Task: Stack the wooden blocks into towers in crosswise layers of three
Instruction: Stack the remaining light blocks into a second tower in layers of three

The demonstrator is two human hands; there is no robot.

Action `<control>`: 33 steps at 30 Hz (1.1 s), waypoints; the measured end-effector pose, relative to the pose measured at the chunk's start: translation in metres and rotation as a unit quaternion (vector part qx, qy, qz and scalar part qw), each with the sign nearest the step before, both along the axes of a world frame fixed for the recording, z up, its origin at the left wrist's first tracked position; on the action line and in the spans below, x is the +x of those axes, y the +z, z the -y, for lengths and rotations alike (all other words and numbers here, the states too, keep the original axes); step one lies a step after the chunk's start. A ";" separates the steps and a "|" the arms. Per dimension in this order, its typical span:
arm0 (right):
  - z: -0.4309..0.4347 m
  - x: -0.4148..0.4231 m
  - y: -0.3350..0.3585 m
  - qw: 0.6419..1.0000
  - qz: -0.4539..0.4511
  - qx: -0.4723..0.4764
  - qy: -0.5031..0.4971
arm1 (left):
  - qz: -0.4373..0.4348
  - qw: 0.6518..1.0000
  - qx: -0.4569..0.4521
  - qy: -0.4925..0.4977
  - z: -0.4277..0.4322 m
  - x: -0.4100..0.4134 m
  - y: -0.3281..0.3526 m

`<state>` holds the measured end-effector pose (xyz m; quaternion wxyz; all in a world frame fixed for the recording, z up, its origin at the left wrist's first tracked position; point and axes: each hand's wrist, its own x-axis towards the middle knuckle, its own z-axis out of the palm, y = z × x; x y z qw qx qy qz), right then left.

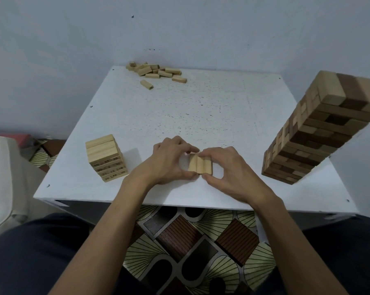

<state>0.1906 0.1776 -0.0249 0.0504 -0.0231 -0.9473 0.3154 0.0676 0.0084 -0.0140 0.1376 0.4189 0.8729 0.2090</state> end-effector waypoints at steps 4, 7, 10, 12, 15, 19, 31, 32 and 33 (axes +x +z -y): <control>-0.001 0.000 0.001 1.000 0.010 0.006 -0.003 | 0.018 0.999 0.033 -0.005 0.002 0.002 0.000; -0.001 0.000 0.002 1.000 0.016 0.002 -0.001 | 0.031 0.999 0.034 -0.006 0.003 0.003 0.000; -0.001 0.000 0.002 1.000 0.014 -0.005 0.000 | 0.042 0.998 0.040 0.000 0.003 0.003 0.000; -0.001 -0.001 0.002 1.000 0.017 -0.010 -0.002 | 0.045 0.998 0.048 0.002 0.003 0.004 0.000; -0.002 -0.001 0.003 1.000 0.021 -0.014 -0.007 | 0.050 0.997 0.061 0.004 0.004 0.006 0.001; -0.001 0.001 0.012 1.000 0.014 -0.026 -0.007 | 0.049 0.996 0.076 0.007 0.009 0.010 0.012; 0.033 -0.027 0.093 0.995 -0.021 -0.037 0.086 | -0.025 0.991 0.117 0.061 0.064 0.011 0.083; 0.039 -0.033 0.098 0.994 -0.022 -0.039 0.098 | -0.027 0.990 0.119 0.073 0.073 0.010 0.088; 0.045 -0.041 0.101 0.993 -0.024 -0.040 0.110 | -0.029 0.988 0.122 0.086 0.082 0.007 0.091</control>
